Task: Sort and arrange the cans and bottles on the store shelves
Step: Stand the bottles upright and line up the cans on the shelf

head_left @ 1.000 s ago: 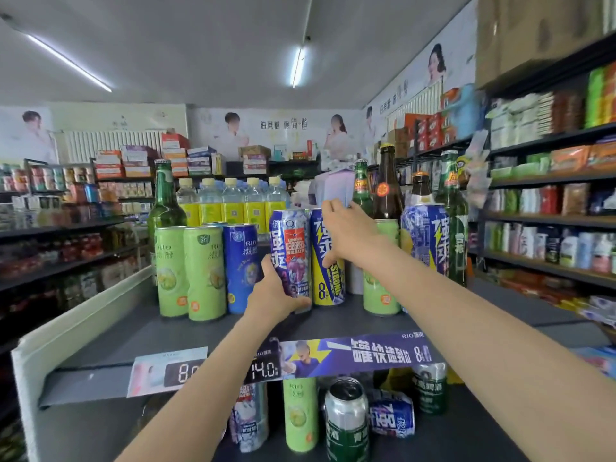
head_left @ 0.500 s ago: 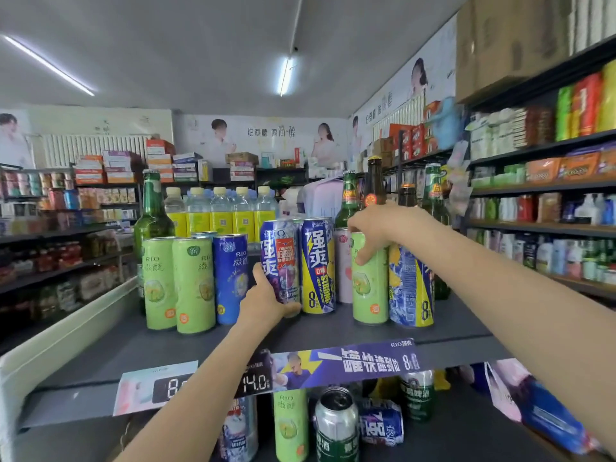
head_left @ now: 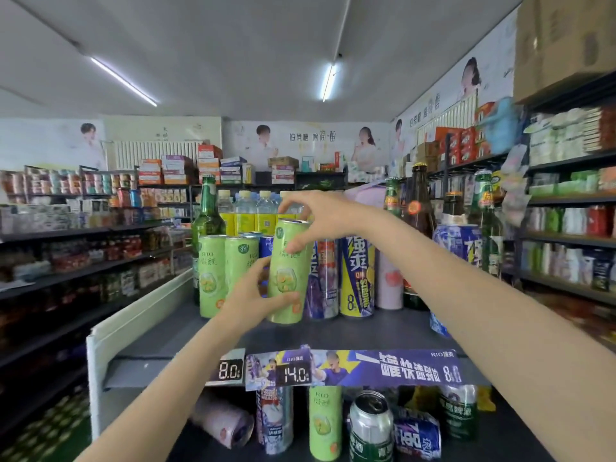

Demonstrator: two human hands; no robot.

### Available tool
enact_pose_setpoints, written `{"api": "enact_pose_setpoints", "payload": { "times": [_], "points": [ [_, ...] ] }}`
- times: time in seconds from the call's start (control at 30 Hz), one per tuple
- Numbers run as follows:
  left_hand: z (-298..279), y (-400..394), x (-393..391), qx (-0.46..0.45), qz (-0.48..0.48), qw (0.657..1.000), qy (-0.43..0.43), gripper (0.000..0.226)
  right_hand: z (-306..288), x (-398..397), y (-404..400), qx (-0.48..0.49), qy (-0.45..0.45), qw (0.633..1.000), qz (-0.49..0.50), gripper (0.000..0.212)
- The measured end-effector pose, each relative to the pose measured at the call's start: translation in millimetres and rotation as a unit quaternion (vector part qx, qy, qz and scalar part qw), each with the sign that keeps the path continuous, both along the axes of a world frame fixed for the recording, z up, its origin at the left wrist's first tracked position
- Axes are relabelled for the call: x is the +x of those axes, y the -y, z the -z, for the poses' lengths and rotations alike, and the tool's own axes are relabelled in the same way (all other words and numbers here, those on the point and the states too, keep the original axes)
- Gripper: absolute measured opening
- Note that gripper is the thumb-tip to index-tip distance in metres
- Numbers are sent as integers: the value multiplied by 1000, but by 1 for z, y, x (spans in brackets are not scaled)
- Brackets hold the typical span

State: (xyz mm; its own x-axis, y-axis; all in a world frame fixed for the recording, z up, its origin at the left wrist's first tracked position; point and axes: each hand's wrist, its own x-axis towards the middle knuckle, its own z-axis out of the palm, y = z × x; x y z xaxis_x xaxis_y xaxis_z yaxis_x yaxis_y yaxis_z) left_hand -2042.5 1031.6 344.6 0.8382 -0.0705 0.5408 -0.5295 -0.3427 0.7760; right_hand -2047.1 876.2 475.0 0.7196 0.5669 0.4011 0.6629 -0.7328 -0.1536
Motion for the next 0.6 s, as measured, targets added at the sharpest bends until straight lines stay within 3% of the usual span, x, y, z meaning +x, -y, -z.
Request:
{"api": "enact_pose_setpoints", "payload": {
  "times": [0.1,0.23,0.4,0.53,0.6],
  "points": [
    [9,-28,-4,-17,-57,998,-19,62,-4,-3,10,98,4,995,-5,55],
    [24,-48,-13,-59,-149,987,-7,65,9,5,44,210,127,964,99,41],
    [20,-54,-6,-51,-266,962,-41,59,39,20,49,141,117,971,151,42],
    [13,-64,5,-34,-272,959,-70,62,47,22,51,128,116,968,182,39],
    [18,-61,2,-27,-281,958,-52,76,55,22,50,118,101,969,190,41]
  ]
}}
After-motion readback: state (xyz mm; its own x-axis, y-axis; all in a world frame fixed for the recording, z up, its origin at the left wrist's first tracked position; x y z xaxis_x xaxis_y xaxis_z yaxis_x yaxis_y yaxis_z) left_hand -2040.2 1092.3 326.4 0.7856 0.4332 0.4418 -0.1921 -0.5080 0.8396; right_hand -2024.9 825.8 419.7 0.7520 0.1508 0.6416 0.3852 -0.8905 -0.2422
